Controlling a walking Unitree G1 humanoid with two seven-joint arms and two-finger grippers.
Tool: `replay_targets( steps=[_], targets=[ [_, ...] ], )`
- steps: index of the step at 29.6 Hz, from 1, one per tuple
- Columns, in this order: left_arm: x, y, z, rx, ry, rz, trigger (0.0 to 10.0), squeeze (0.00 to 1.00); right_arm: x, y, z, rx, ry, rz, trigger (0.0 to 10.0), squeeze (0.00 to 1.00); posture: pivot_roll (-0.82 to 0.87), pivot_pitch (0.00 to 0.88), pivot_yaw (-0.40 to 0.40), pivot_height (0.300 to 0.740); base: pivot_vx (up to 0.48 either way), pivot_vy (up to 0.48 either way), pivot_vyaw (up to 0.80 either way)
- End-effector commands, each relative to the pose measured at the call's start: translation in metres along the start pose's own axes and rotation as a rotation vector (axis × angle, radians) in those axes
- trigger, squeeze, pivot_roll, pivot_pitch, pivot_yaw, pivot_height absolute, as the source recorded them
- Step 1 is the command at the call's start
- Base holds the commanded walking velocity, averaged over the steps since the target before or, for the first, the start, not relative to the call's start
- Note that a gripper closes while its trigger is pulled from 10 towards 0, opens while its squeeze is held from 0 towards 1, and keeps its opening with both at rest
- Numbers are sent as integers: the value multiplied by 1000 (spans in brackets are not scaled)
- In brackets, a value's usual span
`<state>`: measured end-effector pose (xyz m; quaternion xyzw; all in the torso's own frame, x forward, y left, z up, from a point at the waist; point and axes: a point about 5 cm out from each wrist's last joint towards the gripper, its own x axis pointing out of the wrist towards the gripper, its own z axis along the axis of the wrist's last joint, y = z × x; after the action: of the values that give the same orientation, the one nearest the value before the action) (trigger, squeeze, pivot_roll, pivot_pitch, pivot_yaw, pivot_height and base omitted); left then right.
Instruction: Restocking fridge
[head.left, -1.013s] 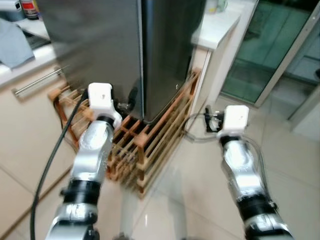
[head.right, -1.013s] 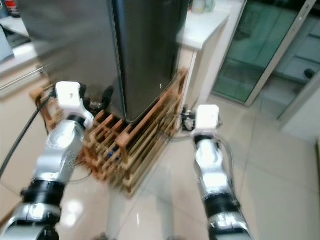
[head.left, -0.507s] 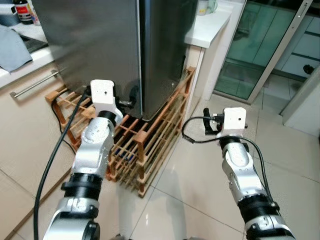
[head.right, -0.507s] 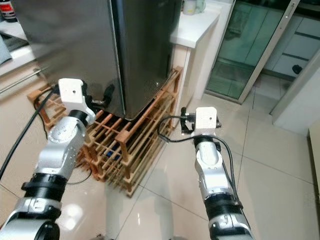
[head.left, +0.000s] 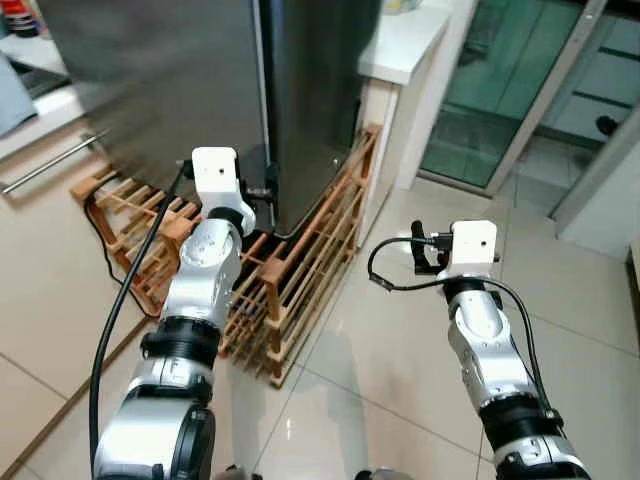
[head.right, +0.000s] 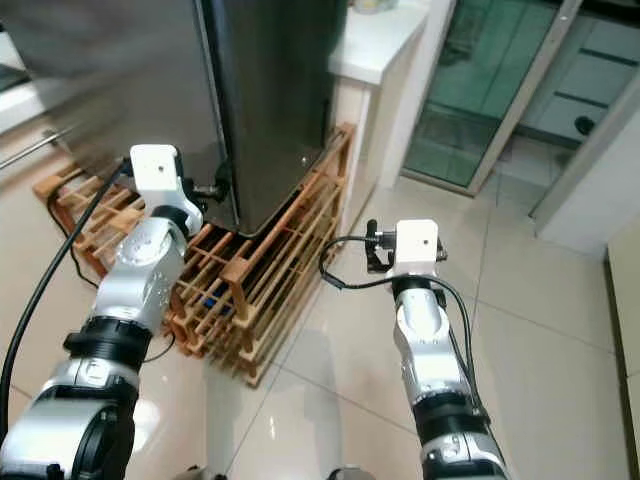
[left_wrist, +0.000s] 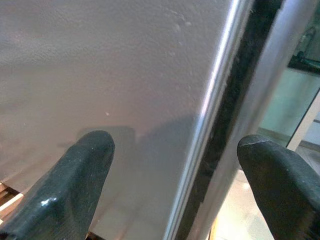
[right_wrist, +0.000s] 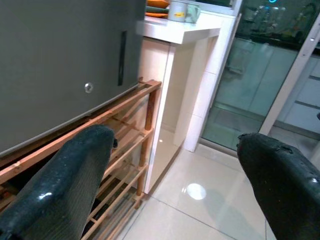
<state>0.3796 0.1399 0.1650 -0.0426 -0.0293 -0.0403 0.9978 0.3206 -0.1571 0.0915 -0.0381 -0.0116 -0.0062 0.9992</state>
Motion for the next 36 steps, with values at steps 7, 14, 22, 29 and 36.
replay_targets(
  steps=[7,14,22,29,36],
  targets=[
    [23,-27,16,-24,-4,-76,10000,0,2,0,6,1,-28,0,10000,0,-60,0,-19,740,0,0,0],
    [23,-32,12,-1,9,-124,10000,0,-3,-2,4,6,-24,-12,10000,0,-64,0,-14,740,0,0,0],
    [27,-50,14,-4,7,-166,10000,0,-5,1,0,2,-7,3,10000,0,-60,0,-11,740,0,0,0],
    [33,-64,21,-11,26,-172,10000,0,-7,0,1,-1,-9,-4,10000,0,-96,0,-1,740,0,0,0],
    [37,-55,26,3,35,-70,10000,0,-10,-4,0,-15,-2,-3,10000,0,-113,0,1,740,0,0,0]
  ],
)
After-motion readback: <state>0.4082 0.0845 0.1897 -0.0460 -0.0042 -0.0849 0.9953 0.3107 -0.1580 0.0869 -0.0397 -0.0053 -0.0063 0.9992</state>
